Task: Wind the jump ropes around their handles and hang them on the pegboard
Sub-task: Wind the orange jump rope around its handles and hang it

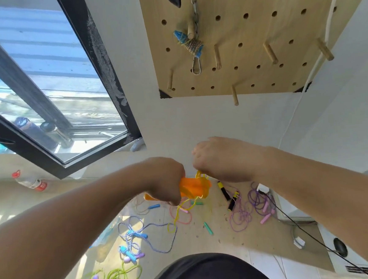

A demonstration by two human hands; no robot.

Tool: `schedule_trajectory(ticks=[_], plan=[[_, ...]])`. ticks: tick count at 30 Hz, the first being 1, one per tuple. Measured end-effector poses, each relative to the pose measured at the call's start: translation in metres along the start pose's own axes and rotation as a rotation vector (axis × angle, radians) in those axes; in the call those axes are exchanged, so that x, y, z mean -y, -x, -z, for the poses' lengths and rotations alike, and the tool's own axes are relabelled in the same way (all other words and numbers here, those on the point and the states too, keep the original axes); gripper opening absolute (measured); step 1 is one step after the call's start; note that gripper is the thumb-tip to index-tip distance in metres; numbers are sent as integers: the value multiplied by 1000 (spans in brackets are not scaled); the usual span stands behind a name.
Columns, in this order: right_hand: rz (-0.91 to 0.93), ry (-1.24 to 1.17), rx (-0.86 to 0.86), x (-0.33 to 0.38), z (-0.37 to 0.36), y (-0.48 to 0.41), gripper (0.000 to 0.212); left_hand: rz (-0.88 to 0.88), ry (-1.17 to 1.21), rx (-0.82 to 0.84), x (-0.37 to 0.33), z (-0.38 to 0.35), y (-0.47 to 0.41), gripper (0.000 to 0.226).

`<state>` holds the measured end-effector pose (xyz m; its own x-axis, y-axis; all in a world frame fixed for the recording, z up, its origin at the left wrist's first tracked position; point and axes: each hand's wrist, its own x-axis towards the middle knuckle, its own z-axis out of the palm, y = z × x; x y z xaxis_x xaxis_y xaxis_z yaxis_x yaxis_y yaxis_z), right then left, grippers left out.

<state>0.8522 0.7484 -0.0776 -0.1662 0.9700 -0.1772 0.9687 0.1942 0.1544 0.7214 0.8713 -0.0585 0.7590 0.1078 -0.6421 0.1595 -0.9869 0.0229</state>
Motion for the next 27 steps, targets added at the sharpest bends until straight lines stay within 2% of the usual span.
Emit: schedule_trajectory(ticks=[3, 7, 13, 15, 19, 22, 24, 27], plan=[[-81, 59, 78, 4, -2, -1, 26, 49, -29, -20, -5, -4, -6, 25], [-205, -70, 202, 4, -6, -3, 17, 55, -131, -68, -17, -10, -12, 19], [-354, -29, 93, 12, 6, 4, 19, 187, -103, -249, -9, -4, -20, 12], [-416, -77, -13, 16, 5, 13, 16, 231, -27, -315, -2, 1, -26, 6], [-520, -185, -378, 15, -14, 32, 7, 257, 204, -390, 7, 9, -31, 14], [-622, -340, -492, 18, -18, 46, 9, 238, 387, -446, 2, 11, -28, 18], [-676, -476, -570, 22, -17, 49, 8, 202, 621, -448, -6, 11, -21, 20], [-696, -769, -579, 27, -17, 50, 13, 137, 907, -442, -18, 10, -11, 20]])
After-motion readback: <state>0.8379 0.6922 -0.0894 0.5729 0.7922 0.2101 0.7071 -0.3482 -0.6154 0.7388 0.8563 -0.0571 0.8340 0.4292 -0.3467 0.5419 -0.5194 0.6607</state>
